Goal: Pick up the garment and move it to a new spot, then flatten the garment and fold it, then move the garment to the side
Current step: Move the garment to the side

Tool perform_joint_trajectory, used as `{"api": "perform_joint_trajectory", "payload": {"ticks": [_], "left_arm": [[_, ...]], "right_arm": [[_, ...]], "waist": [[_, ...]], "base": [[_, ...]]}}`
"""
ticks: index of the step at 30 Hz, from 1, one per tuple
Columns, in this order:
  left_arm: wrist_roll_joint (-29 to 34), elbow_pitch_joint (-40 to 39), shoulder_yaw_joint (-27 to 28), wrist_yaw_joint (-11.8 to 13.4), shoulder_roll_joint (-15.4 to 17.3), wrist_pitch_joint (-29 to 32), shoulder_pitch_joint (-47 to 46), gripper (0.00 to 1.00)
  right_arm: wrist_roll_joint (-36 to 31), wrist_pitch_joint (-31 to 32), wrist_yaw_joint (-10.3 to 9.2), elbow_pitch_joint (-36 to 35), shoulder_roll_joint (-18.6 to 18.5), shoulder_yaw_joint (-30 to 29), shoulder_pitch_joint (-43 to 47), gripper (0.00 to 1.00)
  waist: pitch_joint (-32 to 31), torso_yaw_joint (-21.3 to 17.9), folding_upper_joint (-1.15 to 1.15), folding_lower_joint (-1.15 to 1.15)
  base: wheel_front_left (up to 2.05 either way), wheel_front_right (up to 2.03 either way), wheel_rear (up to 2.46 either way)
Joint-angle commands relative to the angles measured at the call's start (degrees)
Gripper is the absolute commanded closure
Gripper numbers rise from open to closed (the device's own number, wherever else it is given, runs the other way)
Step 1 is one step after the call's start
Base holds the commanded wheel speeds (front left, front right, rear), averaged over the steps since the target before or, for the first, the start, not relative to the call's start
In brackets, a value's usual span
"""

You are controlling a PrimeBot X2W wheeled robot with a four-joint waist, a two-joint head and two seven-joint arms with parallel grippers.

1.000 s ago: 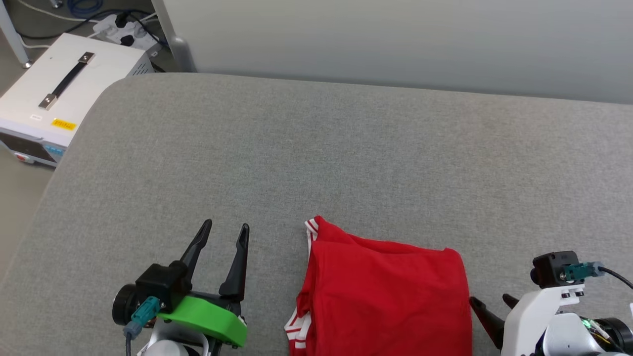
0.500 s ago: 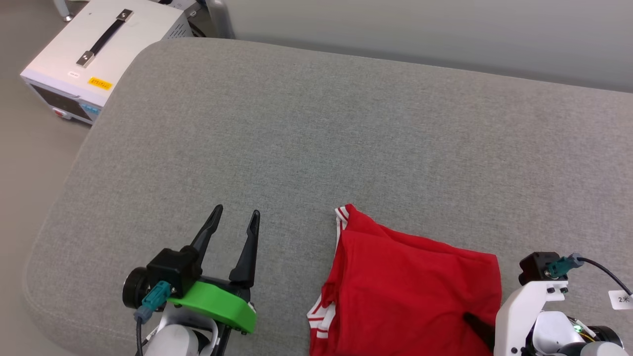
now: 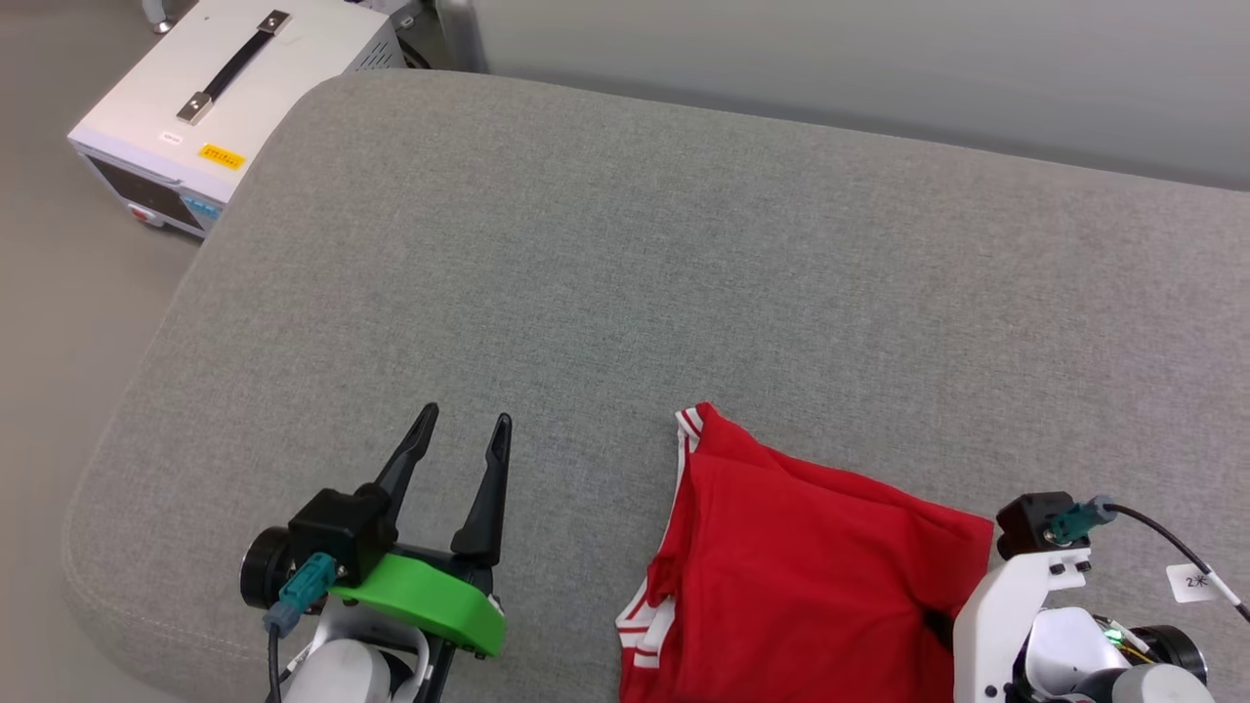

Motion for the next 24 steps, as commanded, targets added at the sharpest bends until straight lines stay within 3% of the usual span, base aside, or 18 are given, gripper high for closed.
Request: {"api": "perform_joint_trajectory", "payload": {"ticks": [1, 12, 13, 14, 24], "left_arm": [[0.29, 0.16, 0.09, -0.4, 0.19, -0.34, -0.15, 0.0], [0.29, -0.31, -0.52, -0.4, 0.55, -0.34, 1.85, 0.0], [0.27, -0.46, -0.78, -0.4, 0.49, -0.34, 1.88, 0.0], [0.42, -0.93, -1.63, -0.4, 0.41, -0.34, 1.83, 0.0], [1.02, -3.0, -6.0, -0.4, 0.63, -0.34, -1.22, 0.0]], "right_arm": [[-0.62, -0.45, 0.02, 1.39, -0.77, 1.55, 0.24, 1.0], [-0.05, -1.16, 0.02, -5.65, -12.19, 8.59, -3.23, 1.0], [-0.02, -0.76, 0.02, -6.39, -13.81, 9.03, -3.67, 1.0], [-0.26, 0.36, 0.02, -8.11, -18.9, 10.62, -4.93, 1.0], [0.9, 0.19, 0.02, -9.11, -37.0, 12.61, -8.07, 1.0]], "waist": [[-1.42, -1.32, 0.0, 0.0], [-4.97, -9.37, 0.0, 0.0], [-4.92, -10.3, 0.0, 0.0], [-4.54, -12.97, 0.0, 0.0], [-0.24, -21.39, 0.0, 0.0]], "base": [[0.0, 0.0, 0.0], [0.0, 0.0, 0.0], [0.0, 0.0, 0.0], [0.0, 0.0, 0.0], [0.0, 0.0, 0.0]]}}
